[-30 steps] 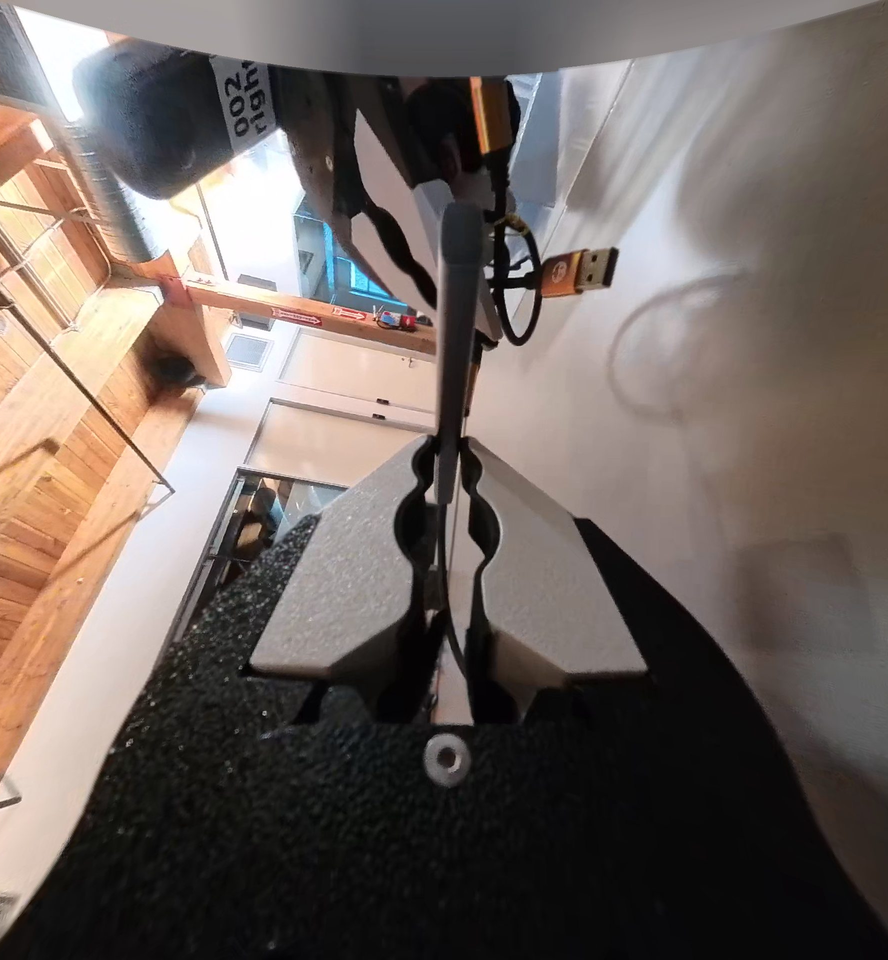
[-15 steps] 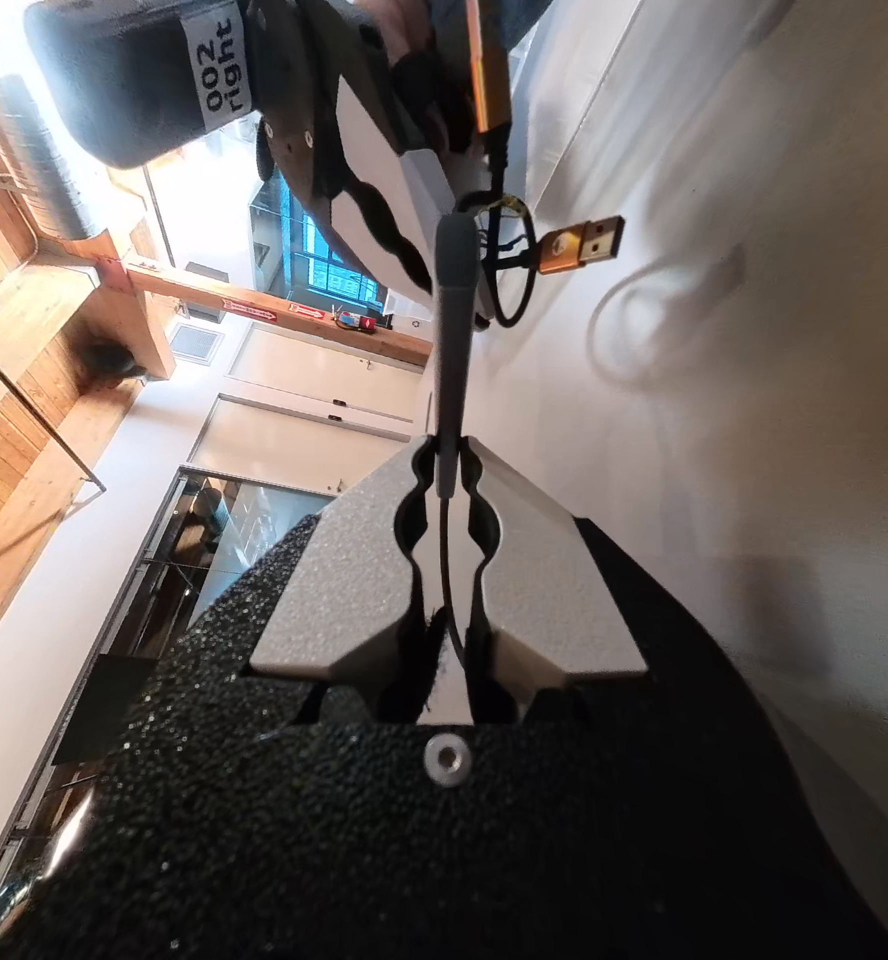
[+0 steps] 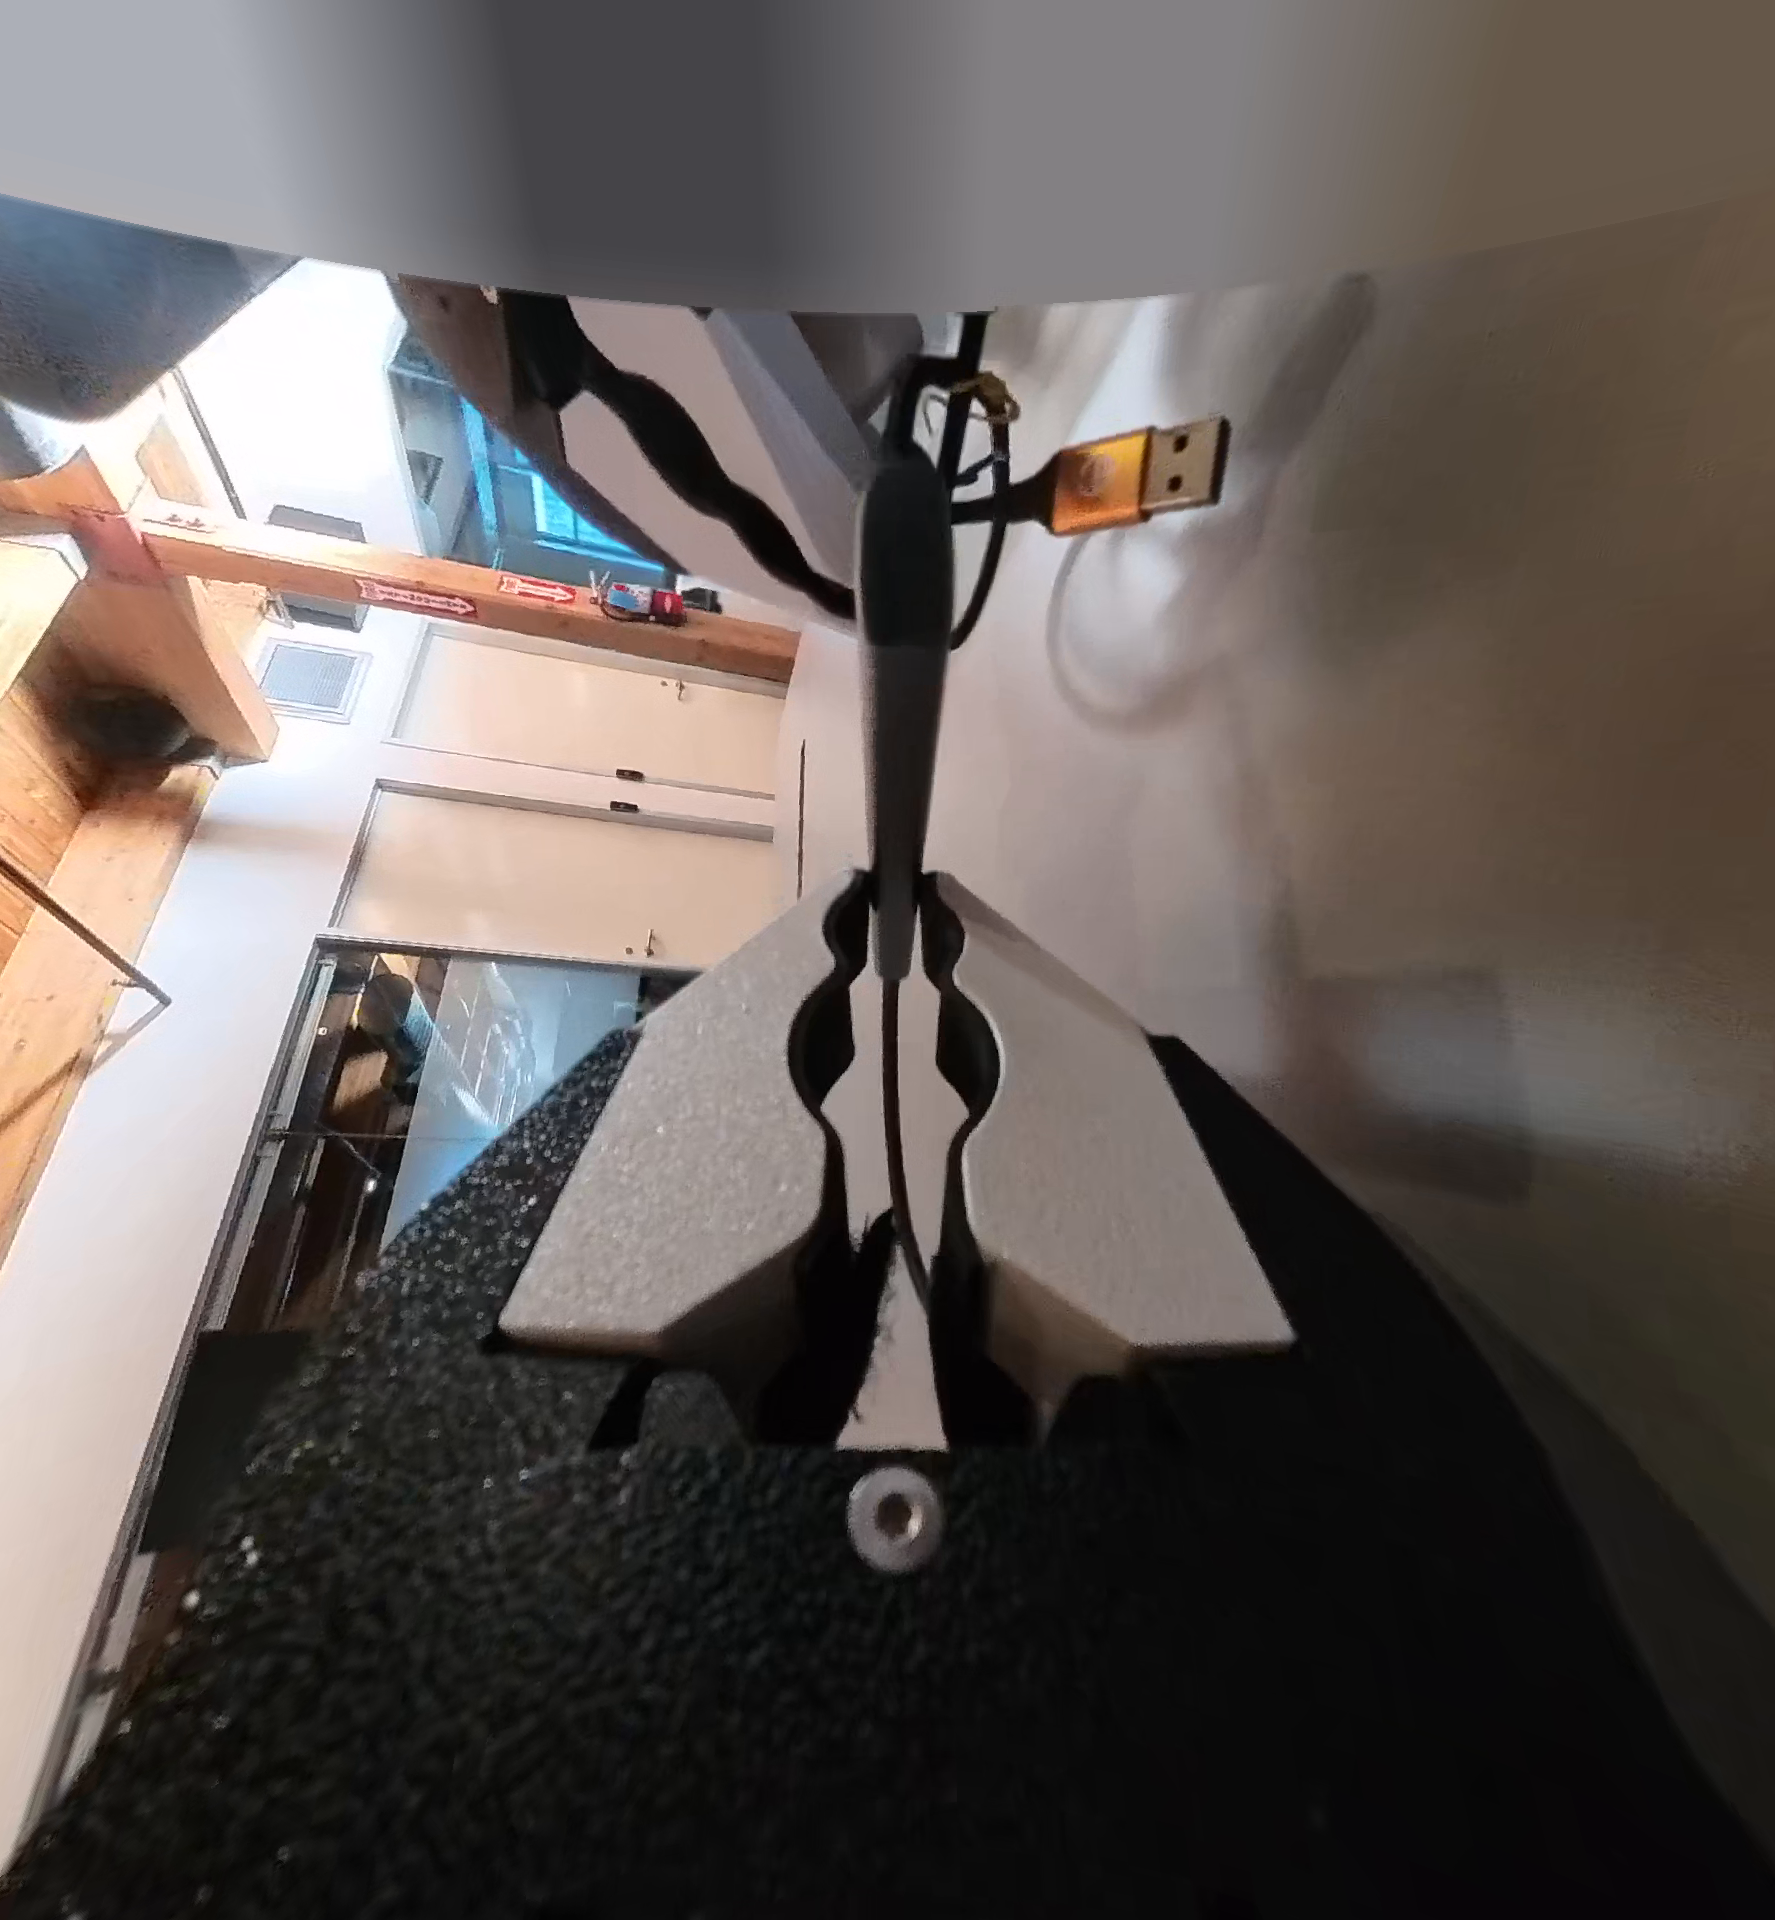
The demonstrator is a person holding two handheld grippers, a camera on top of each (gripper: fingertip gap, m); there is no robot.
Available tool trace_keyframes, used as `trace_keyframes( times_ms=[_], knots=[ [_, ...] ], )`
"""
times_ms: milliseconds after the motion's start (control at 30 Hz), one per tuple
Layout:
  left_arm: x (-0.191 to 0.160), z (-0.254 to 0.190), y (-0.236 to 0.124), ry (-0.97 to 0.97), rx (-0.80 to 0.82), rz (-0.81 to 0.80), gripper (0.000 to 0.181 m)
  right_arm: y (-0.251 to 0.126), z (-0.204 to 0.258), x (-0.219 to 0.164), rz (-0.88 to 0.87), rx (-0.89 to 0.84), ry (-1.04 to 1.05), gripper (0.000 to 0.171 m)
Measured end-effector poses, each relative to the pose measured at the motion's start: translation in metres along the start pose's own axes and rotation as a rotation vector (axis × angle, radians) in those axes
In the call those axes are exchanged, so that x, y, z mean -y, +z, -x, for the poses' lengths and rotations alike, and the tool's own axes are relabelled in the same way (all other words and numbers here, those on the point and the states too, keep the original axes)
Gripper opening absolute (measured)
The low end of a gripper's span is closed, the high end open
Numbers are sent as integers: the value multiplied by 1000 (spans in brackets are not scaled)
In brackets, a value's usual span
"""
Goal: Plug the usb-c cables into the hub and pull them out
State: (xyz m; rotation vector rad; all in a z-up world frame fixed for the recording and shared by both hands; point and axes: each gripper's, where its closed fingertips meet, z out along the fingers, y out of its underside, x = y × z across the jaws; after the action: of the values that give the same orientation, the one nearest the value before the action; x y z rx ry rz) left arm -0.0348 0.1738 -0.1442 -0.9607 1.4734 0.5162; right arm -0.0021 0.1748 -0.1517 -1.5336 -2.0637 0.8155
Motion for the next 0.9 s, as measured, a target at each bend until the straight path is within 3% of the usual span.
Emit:
trace_keyframes(
  times_ms=[500, 900],
  knots=[
    [-37, -20, 7, 68, -94, 220, 8, 32, -17, -8, 11, 17, 96, 1],
    [-45, -23, 6, 116, -96, 285, 8, 40, -20, -3, -61, 70, 168, 1]
  ],
)
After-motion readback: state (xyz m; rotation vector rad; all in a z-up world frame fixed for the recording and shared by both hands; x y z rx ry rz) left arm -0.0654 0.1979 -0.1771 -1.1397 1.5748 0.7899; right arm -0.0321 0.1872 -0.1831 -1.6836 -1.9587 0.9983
